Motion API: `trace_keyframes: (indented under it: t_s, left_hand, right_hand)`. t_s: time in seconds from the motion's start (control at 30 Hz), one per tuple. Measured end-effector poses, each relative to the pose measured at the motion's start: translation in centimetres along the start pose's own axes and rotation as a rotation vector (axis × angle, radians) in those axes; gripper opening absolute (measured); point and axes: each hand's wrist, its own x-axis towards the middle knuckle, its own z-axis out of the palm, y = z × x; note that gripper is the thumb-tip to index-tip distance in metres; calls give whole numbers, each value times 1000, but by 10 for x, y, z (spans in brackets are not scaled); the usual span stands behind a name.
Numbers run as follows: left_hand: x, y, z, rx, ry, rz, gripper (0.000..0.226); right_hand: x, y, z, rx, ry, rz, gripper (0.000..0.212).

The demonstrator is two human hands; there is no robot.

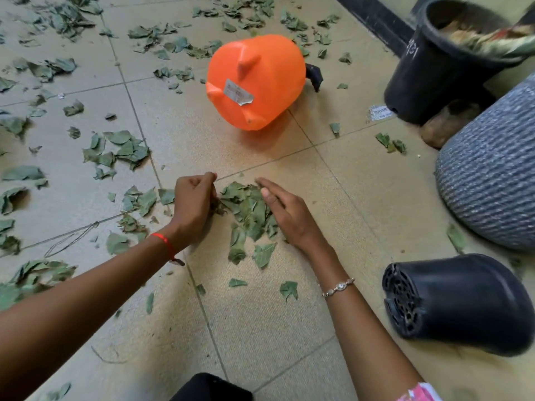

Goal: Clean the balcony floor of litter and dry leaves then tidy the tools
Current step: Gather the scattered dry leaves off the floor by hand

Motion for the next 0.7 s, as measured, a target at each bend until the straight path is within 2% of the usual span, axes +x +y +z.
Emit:
trace_keyframes:
  t_s: [0.07,0.17,0.33,0.4,0.57,0.7]
  left_hand:
    - [4,-2,6,-24,-13,7,47]
    - [7,3,23,-1,-53,74,49]
    - [19,22,68,72,-232,240,63]
    - [24,29,87,130,-317,320,63]
    - [41,25,107,331,-367,472,45]
    - [64,11,100,381,-327,396,45]
  right_hand:
    - [-9,1,-5,125,156,-1,51]
    - [-9,3,-18,143,479,78,49]
    - [25,10,-61,212,1009,374,46]
    - [47,18,-81,230,1136,506,50]
    - [89,44,-123,-67,1133,647,57]
    - [104,80,-152,-139,1060,680,58]
